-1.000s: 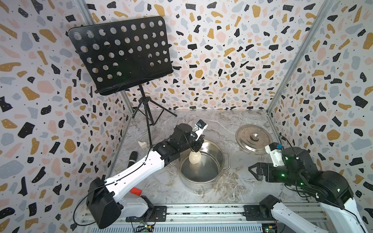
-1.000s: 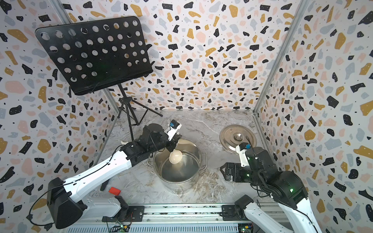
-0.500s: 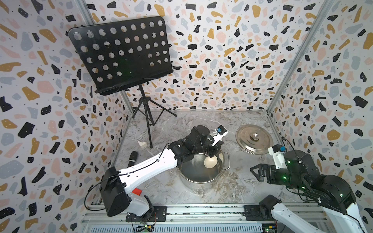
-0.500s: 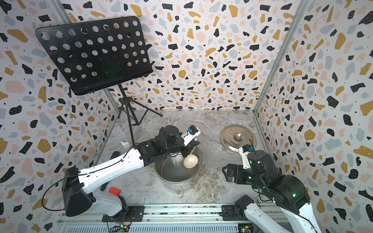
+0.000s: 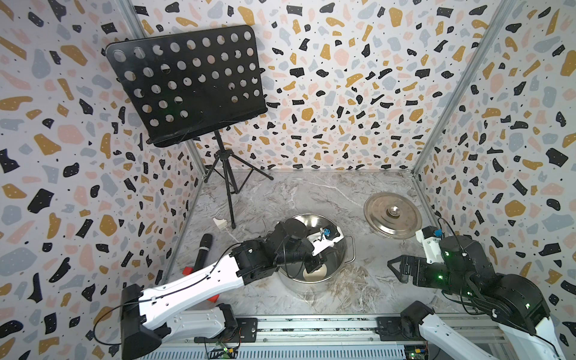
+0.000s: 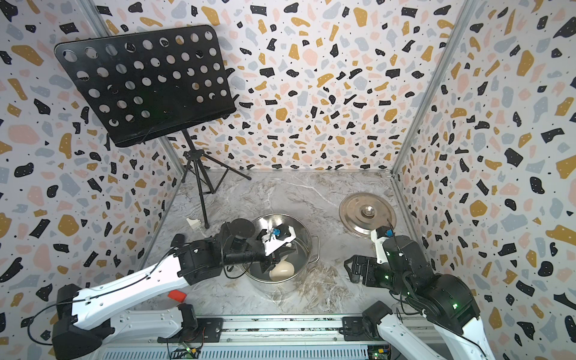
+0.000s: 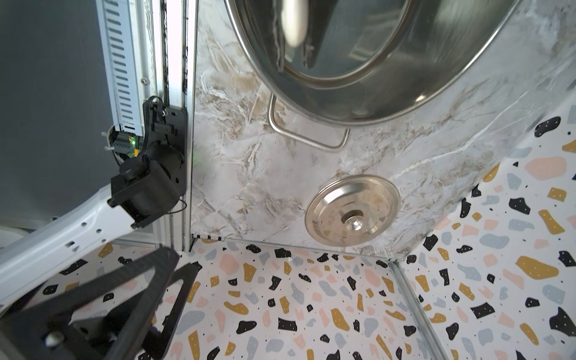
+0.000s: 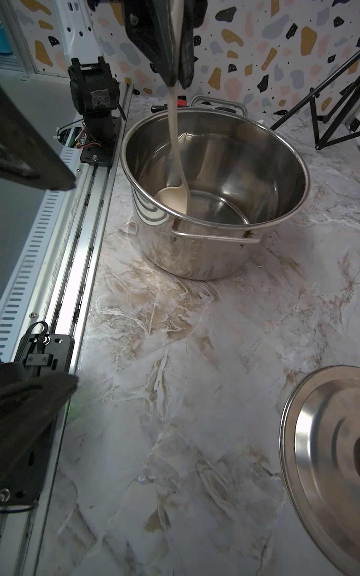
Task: Stir the soup with a spoon
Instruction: Stir the soup in the pan with a stick.
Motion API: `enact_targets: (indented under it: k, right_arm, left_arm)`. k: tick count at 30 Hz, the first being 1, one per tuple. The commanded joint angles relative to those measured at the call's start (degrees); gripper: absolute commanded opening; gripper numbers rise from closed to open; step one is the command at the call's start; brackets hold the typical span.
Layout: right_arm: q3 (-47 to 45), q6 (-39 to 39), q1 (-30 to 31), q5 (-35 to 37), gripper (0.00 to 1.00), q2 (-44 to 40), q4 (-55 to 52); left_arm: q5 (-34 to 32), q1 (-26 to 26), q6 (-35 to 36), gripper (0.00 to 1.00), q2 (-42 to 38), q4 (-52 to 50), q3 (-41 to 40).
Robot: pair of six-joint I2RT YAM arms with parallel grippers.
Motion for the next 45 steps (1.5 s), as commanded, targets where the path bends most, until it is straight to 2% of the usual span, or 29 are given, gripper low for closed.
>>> enact_targets:
  k: [1,3,7,11,16,22,30,36,40,45]
  right_arm:
    - [0.24,-0.04,0.10,0.55,0.96,1.13,-0.21]
    - [0.47,-0.32,0.07,0.41,0.96,1.77,-0.11]
    - [0.73,-0.45,0.07,-0.04,0.96,2.44,0.42]
    - [1.12,-0.76,0.07,-0.33,0.96,2.92,0.60]
    - [1.71,-1.14,0.07,-0.94,0.96,3.14,0.59]
    - [1.97,-0.98,0.07,-1.14,0.96,2.39,0.42]
    - [2.10,-1.07,0.14,-0.44,0.96,0.93,0.07]
    - [1.97,-0.95,0.07,0.07,0.96,0.26,-0.71]
    - [2.01,-0.41,0.08,0.52,0.96,-0.43,-1.07]
    - [1.84,0.03,0.07,0.95,0.95,-0.99,-1.53]
  left_arm:
    - [-2.96,0.16,0.93,0.00,-4.62,-3.02,-2.79]
    - [-4.54,1.43,0.35,0.00,-7.23,-3.59,-4.38]
    - [-5.50,7.63,-3.42,0.00,-10.82,-2.34,-7.40]
    - [-6.84,12.69,-4.97,0.00,-10.64,0.54,-8.68]
    - [-7.75,17.01,-5.41,0.00,-4.17,6.24,-5.79]
    - [-10.24,18.38,-3.64,0.00,8.13,6.08,5.22]
    - [-3.02,18.03,-4.64,0.00,21.76,4.53,17.97]
    - [-0.62,13.31,-4.90,0.00,26.30,5.08,23.56]
    - [-0.40,9.54,-4.13,0.00,26.27,4.52,23.39]
    - [-0.91,4.91,-4.04,0.00,21.43,4.34,18.08]
